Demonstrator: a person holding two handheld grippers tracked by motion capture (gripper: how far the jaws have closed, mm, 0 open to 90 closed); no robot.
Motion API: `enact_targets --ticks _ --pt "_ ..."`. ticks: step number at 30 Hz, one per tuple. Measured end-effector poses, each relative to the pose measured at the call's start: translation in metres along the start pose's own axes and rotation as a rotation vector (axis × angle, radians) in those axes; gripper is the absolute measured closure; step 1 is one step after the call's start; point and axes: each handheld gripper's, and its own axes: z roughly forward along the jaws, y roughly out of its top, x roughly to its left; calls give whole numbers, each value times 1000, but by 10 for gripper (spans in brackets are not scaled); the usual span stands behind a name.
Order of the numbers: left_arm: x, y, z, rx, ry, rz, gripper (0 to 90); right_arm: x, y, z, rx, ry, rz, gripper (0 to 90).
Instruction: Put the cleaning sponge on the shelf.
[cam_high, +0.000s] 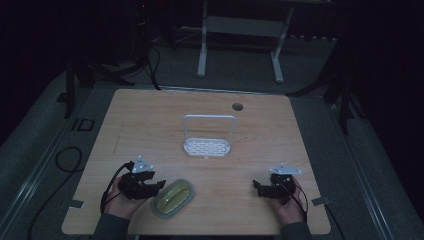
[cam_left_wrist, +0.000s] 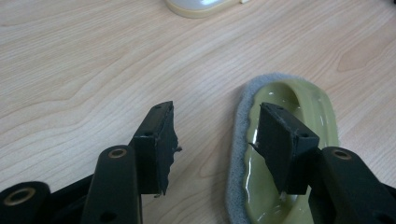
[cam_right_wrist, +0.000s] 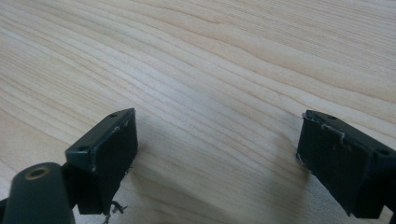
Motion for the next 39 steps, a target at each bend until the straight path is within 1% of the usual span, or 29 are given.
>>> enact_targets --ticks 5,16,22,30,32,39 --pt "-3 0 0 12 -6 16 468 0 0 0 0 0 0 118" --pt "-7 5 -3 32 -39 19 469 0 0 0 0 0 0 118" --pt "-10 5 -3 50 -45 25 471 0 0 0 0 0 0 119" --pt "-17 11 -6 62 -50 54 473 0 0 0 -1 -1 -2 119" --pt "-19 13 -6 65 -59 71 471 0 0 0 -1 0 -1 119" --pt "-23 17 -6 82 -80 87 484 0 0 0 0 0 0 119"
